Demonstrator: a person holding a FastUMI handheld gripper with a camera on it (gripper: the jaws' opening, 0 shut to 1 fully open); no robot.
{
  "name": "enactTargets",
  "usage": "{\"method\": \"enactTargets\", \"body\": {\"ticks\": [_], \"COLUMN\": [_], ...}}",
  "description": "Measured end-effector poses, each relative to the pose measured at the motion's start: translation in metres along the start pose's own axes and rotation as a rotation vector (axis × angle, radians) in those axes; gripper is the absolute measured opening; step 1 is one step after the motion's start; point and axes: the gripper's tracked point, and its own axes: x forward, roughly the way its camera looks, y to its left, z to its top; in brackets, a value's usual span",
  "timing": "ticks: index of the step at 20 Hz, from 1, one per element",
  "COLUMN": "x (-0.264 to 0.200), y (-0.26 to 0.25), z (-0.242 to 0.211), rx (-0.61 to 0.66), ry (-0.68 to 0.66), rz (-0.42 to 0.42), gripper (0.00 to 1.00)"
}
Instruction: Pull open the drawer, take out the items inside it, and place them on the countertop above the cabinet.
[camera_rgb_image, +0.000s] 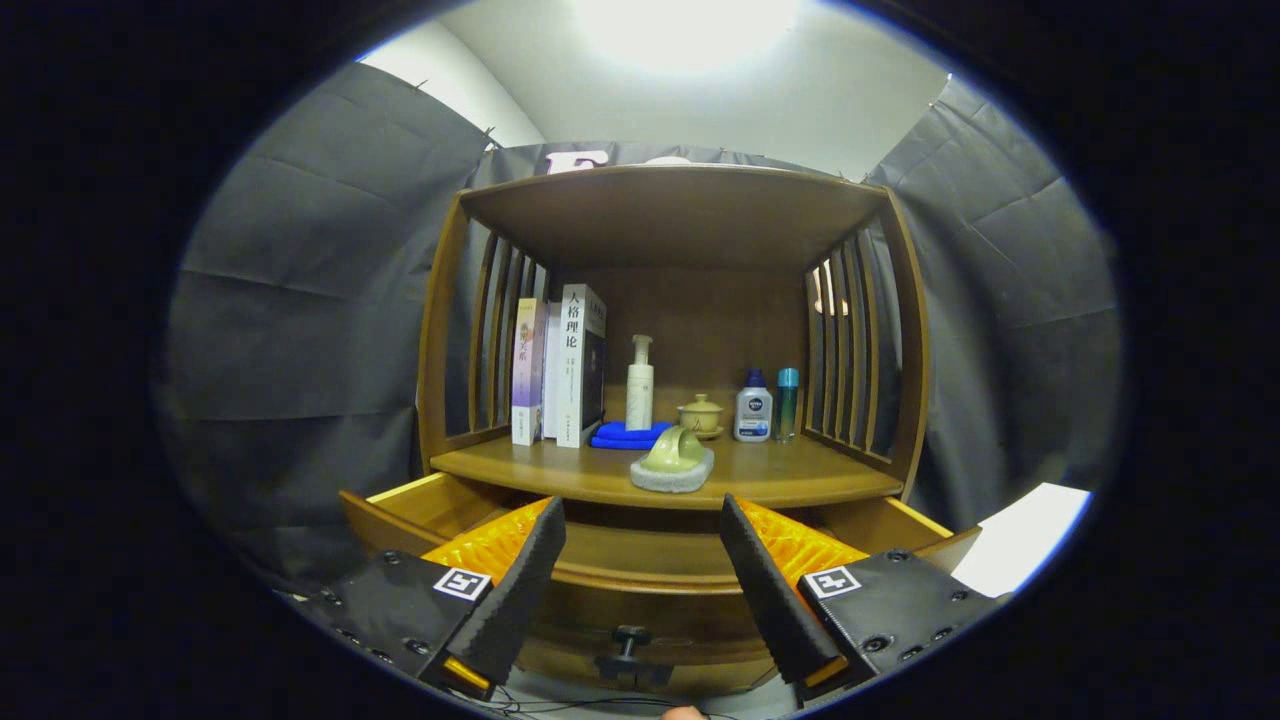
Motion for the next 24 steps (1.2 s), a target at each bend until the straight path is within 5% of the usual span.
{"method": "enactTargets", "body": {"ticks": [14,24], "x": [-0.013,0.006], "y": [0.010,0.017], "z": [-0.095,-0.122], "rx": [0.014,0.036], "ry": [0.094,0.161], "rz": [-0.014,-0.011], "gripper": [0.98,0.98]}}
